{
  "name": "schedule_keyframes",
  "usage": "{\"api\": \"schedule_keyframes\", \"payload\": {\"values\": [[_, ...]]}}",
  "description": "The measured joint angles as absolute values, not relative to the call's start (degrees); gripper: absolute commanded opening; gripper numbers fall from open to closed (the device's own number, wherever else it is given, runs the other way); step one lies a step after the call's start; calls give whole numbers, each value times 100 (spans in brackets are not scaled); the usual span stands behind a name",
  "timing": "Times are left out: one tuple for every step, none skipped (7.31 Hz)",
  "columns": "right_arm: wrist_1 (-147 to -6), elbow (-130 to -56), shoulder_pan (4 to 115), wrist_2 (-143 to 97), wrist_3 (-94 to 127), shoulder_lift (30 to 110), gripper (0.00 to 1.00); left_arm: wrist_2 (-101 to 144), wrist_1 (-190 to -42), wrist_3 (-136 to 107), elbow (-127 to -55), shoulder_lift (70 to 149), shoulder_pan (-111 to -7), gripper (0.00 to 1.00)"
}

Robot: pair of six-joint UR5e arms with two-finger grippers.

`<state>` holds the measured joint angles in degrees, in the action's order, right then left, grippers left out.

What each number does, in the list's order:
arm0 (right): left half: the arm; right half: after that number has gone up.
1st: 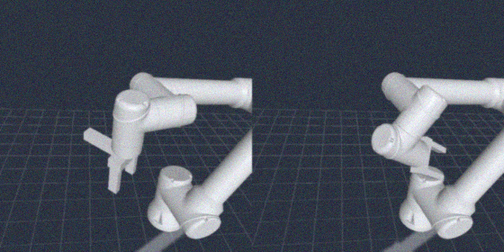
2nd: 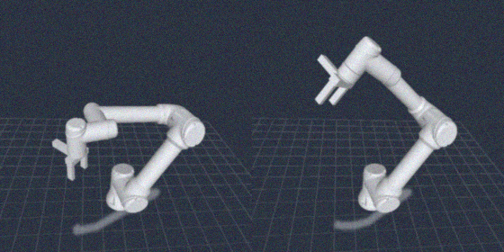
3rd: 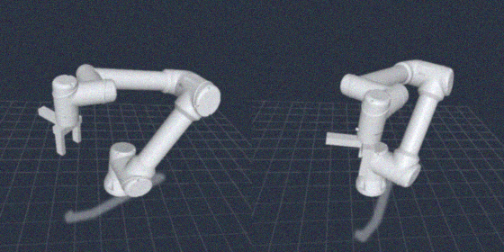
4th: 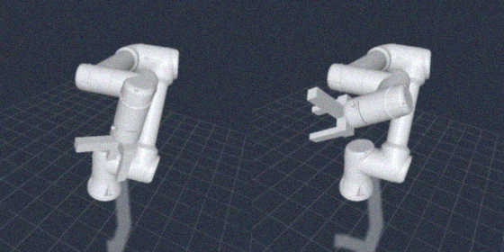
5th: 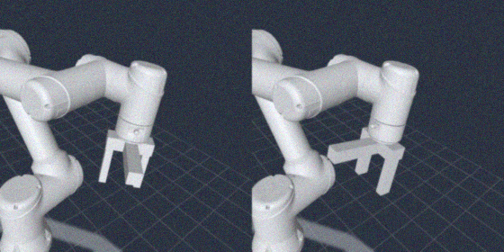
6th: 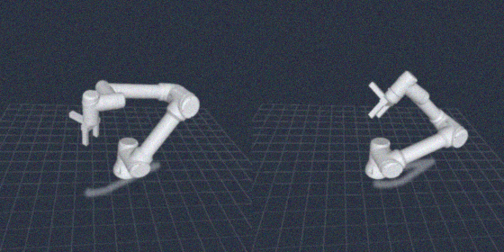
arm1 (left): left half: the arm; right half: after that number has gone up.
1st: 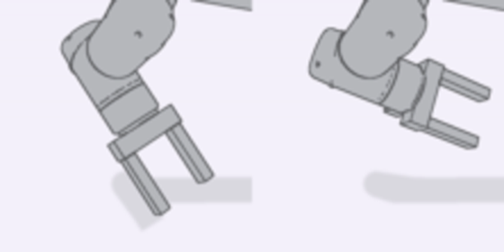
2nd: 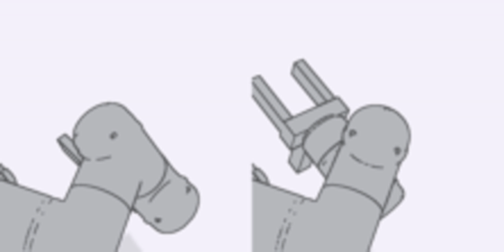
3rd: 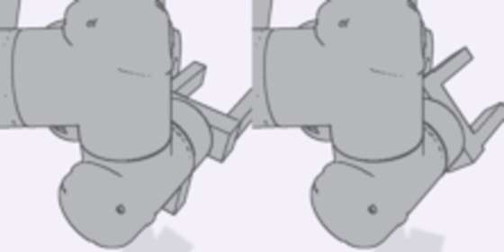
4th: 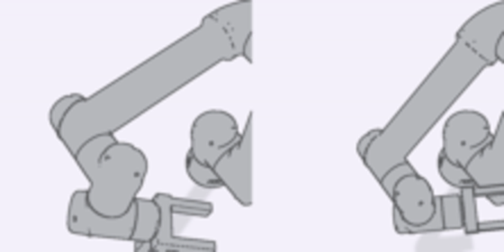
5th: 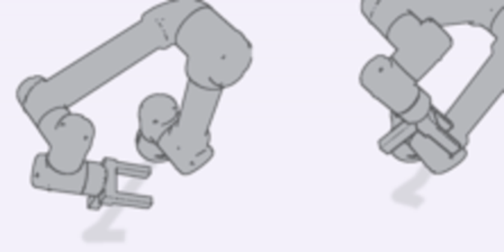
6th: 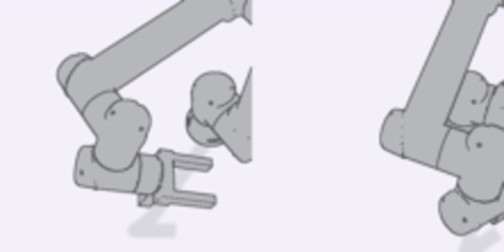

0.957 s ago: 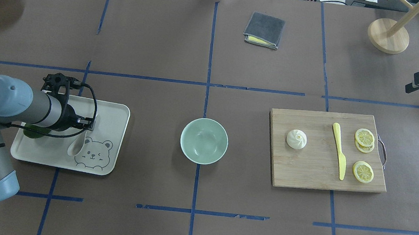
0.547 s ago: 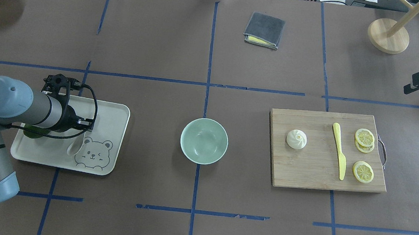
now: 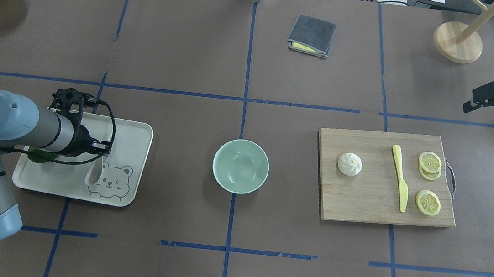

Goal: Put spoon and bun in bowl

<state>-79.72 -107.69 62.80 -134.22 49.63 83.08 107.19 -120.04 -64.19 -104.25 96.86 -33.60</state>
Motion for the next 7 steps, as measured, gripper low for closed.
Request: {"api": "schedule_keyframes", "payload": {"values": [[-7902, -10790, 5942, -13188, 5377, 8157, 100, 10721, -11749, -6417, -10602, 9709, -3389, 0], [-7791, -10790, 5576, -12894, 5769, 8006, 100, 10724, -11338, -6416, -10810, 9826, -3411, 0], [-7714, -10789, 5216, -12569, 6078, 7906, 100, 10730, -11013, -6446, -10939, 10010, -3433, 0], [-7659, -10799, 4870, -12244, 6355, 7858, 100, 10732, -10878, -6673, -10988, 10186, -3441, 0], [-7578, -10809, 4552, -11951, 6599, 7840, 100, 10731, -10835, -7025, -11007, 10362, -3444, 0], [-7481, -10796, 4241, -11648, 6790, 7822, 100, 10736, -10819, -7276, -11016, 10508, -3449, 0], [-7433, -10772, 3970, -11398, 6910, 7793, 100, 10738, -10814, -7414, -11018, 10595, -3451, 0]]}}
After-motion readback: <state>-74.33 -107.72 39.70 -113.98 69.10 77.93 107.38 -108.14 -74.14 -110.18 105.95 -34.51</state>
